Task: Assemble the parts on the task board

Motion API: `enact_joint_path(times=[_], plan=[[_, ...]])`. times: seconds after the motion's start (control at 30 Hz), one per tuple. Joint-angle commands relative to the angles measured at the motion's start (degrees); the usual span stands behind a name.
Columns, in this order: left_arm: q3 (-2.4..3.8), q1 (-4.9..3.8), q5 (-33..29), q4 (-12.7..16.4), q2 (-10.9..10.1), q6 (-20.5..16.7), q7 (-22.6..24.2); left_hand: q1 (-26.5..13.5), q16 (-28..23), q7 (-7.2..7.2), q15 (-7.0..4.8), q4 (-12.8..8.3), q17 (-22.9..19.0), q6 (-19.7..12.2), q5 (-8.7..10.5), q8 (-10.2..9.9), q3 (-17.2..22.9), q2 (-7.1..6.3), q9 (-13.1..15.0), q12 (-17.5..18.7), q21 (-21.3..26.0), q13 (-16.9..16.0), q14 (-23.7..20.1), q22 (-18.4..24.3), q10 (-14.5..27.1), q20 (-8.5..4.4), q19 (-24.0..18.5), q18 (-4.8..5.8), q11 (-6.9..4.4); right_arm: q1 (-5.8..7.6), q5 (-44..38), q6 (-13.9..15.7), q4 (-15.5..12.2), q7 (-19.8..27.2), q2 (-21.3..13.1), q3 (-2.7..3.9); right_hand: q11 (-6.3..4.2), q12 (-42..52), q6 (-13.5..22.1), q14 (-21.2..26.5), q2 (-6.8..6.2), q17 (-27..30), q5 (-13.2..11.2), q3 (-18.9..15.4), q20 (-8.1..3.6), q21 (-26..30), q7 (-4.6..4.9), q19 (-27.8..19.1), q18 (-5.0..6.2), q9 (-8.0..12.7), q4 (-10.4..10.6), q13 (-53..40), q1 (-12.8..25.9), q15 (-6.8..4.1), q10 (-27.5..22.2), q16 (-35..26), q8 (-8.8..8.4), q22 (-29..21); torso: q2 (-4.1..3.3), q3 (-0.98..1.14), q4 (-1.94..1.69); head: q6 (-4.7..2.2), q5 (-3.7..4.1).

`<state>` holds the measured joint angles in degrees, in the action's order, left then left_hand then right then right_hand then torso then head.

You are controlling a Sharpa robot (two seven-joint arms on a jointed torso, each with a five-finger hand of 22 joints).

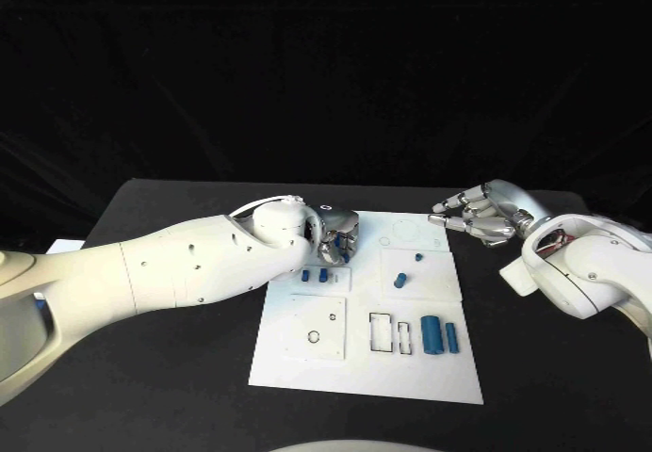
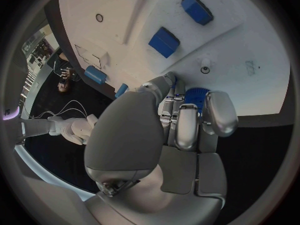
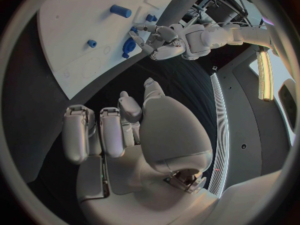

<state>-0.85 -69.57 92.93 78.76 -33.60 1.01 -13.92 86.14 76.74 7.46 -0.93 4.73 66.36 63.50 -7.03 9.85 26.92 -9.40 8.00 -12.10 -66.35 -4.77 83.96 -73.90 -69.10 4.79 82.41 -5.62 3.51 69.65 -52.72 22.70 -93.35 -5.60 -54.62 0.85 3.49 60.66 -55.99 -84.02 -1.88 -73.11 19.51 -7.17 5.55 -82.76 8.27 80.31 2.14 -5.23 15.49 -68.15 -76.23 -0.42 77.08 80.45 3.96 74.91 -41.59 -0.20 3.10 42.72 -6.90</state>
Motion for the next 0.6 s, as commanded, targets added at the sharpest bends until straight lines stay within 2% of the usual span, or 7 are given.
enact_joint_path(times=[0.03,0.37,0.5,0.6], plan=[[-0.23,0.31,0.25,-0.06,-0.04,-0.55,0.53,-0.37,0.26,-0.16,-0.48,-0.25,-0.21,0.98,0.12,0.37,0.61,0.96,0.27,0.41,-0.67,-0.09,1.86,-0.44,-1.02,-0.21,0.46,0.68,-0.27,-0.04,-0.60,-0.43,-0.08,0.56,0.07,0.00,-0.26,-0.11,-0.35,-2.68,0.69,-0.03,0.33,-0.37,-0.09,0.34,-0.06,-0.27,1.11,-0.08,0.09,-0.03,-0.10,-0.54,-0.27,-0.21,0.05,2.04,0.01,0.00,0.01,-0.04,-0.07],[-0.06,0.38,-1.86,0.70,-1.06,-4.68,1.64,-0.95,0.07,-0.08,-0.61,-0.98,-0.93,1.67,0.13,0.00,1.23,0.99,0.26,1.41,-1.46,-0.15,1.78,-1.14,-2.06,-0.46,0.67,0.84,-0.37,-0.04,-0.59,-0.40,0.00,0.62,0.17,0.00,-0.26,-0.11,-0.35,-2.68,0.69,-0.03,0.33,-0.37,-0.09,0.34,-0.06,-0.27,1.11,-0.08,0.09,-0.03,-0.10,-0.54,-0.27,-0.21,0.05,2.04,0.02,0.01,0.05,-0.41,-0.11],[0.53,0.37,-3.33,1.67,-2.02,-5.83,1.58,-1.48,0.11,0.08,-0.48,-1.17,-1.05,1.48,0.17,-0.49,1.45,0.83,0.13,2.15,-1.49,-0.10,1.76,-1.24,-2.03,-0.42,0.64,0.86,-0.23,-0.04,-0.56,-0.42,0.07,0.62,0.24,0.00,-0.26,-0.11,-0.35,-2.68,0.69,-0.03,0.33,-0.37,-0.09,0.34,-0.06,-0.27,1.11,-0.08,0.09,-0.03,-0.10,-0.54,-0.27,-0.21,0.05,2.04,0.10,0.05,0.04,-0.55,-0.15],[1.28,0.34,-4.91,3.26,-3.50,-6.69,1.41,-1.74,0.12,0.10,-0.46,-1.16,-1.10,1.48,0.30,-0.61,1.46,0.81,0.10,2.35,-1.53,-0.11,1.76,-1.30,-2.08,-0.39,0.65,0.88,-0.18,-0.04,-0.50,-0.45,0.13,0.61,0.30,0.00,-0.26,-0.11,-0.35,-2.68,0.69,-0.03,0.33,-0.37,-0.09,0.34,-0.06,-0.27,1.11,-0.08,0.09,-0.03,-0.10,-0.54,-0.27,-0.21,0.05,2.04,0.04,0.05,0.01,-0.74,-0.14]])
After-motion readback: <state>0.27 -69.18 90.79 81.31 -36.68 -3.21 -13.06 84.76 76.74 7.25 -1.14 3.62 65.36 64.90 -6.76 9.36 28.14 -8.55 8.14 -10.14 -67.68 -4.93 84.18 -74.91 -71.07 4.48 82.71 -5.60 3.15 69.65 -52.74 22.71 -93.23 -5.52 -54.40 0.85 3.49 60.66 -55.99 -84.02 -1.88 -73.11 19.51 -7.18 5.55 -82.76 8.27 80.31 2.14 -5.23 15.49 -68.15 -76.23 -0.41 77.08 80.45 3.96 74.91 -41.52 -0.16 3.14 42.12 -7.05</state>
